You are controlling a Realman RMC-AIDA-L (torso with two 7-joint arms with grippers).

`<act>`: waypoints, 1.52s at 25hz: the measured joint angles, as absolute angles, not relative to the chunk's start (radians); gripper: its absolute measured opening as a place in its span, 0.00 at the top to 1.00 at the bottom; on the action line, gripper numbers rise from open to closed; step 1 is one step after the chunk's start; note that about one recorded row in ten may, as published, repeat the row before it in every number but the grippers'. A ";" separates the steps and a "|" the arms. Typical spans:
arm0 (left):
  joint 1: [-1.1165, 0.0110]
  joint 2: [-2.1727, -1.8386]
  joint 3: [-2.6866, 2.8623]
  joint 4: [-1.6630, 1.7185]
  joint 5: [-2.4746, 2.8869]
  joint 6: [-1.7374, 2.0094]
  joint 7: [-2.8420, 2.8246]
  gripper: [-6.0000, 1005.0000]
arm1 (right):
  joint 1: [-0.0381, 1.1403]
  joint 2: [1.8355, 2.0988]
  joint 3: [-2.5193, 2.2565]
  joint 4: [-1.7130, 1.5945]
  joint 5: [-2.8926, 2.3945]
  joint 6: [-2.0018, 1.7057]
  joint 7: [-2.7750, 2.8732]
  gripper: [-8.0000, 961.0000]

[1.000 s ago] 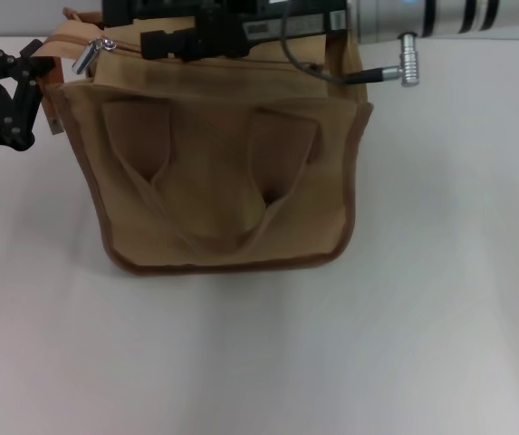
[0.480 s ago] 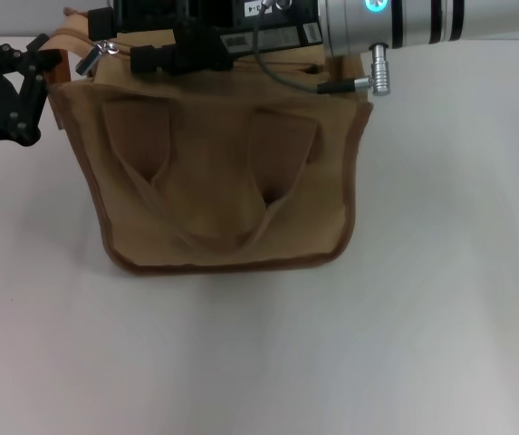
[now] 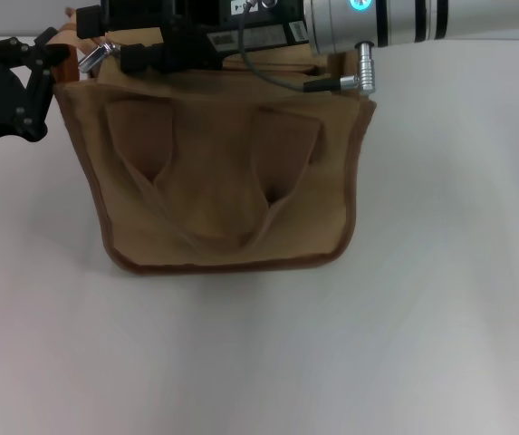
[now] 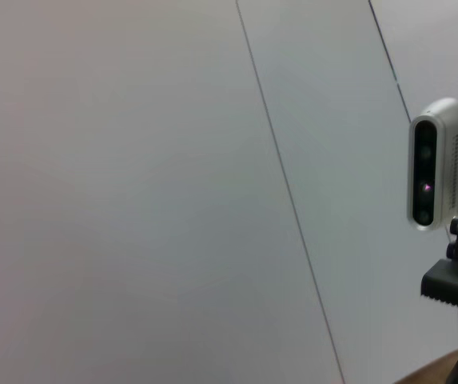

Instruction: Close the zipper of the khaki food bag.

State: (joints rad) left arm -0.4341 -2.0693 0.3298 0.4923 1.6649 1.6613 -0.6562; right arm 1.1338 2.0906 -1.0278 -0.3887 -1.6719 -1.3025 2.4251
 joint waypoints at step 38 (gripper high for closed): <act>-0.473 -2.070 0.342 0.494 1.662 1.705 -0.736 0.95 | 1.103 2.089 -1.054 -0.387 -1.605 -1.318 2.370 0.18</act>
